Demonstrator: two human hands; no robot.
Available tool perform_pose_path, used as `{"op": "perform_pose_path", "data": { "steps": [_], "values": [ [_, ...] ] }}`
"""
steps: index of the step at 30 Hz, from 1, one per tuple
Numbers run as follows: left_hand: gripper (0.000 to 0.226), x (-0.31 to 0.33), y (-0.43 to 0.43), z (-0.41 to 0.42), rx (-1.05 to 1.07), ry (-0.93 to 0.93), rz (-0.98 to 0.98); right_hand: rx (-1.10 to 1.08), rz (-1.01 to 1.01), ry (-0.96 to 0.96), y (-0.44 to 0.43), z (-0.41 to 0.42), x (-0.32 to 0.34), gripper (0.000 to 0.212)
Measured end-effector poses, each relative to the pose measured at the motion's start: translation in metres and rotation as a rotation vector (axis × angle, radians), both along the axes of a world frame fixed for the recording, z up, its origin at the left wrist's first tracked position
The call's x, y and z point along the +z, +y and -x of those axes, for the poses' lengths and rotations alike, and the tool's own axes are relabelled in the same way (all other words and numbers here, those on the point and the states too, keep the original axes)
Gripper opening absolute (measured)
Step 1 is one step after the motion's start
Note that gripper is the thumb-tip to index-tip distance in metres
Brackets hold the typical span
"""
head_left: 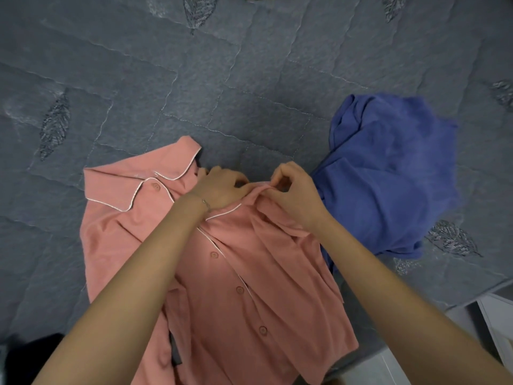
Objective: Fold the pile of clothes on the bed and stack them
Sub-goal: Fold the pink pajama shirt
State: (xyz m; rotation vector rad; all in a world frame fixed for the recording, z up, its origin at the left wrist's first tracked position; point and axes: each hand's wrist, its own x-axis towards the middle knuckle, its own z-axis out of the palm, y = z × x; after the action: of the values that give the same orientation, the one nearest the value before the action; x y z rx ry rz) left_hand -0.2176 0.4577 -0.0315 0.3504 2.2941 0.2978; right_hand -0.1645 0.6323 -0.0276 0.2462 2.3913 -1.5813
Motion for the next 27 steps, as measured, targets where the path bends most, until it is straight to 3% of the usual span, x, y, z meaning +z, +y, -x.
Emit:
{"op": "perform_pose_path", "data": {
  "steps": [3, 7, 12, 16, 22, 25, 27],
  "values": [
    [0.034, -0.013, -0.005, -0.007, -0.079, -0.053, 0.020, 0.087, 0.003, -0.068, 0.000, -0.010, -0.014, 0.028],
    [0.019, -0.026, -0.015, -0.015, 0.025, 0.038, -0.180, 0.260, 0.013, -0.207, 0.000, -0.020, -0.022, 0.030],
    [0.017, -0.004, -0.017, -0.013, 0.271, -0.056, -0.605, -0.015, 0.268, -0.364, 0.004, -0.005, -0.007, 0.040],
    [0.012, 0.018, -0.014, -0.007, 0.409, -0.165, -0.796, 0.071, 0.263, -0.532, 0.007, 0.006, -0.001, 0.024],
    [0.013, 0.044, -0.004, 0.000, 0.462, -0.119, -0.885, 0.096, 0.413, -0.451, 0.014, -0.003, 0.010, 0.014],
    [0.013, 0.056, 0.003, 0.003, 0.427, -0.205, -0.927, 0.104, 0.590, -0.490, 0.016, -0.004, 0.016, 0.033],
    [0.015, 0.065, 0.005, 0.004, 0.435, -0.205, -0.934, 0.131, 0.623, -0.515, 0.019, -0.004, 0.022, 0.021]
  ]
}}
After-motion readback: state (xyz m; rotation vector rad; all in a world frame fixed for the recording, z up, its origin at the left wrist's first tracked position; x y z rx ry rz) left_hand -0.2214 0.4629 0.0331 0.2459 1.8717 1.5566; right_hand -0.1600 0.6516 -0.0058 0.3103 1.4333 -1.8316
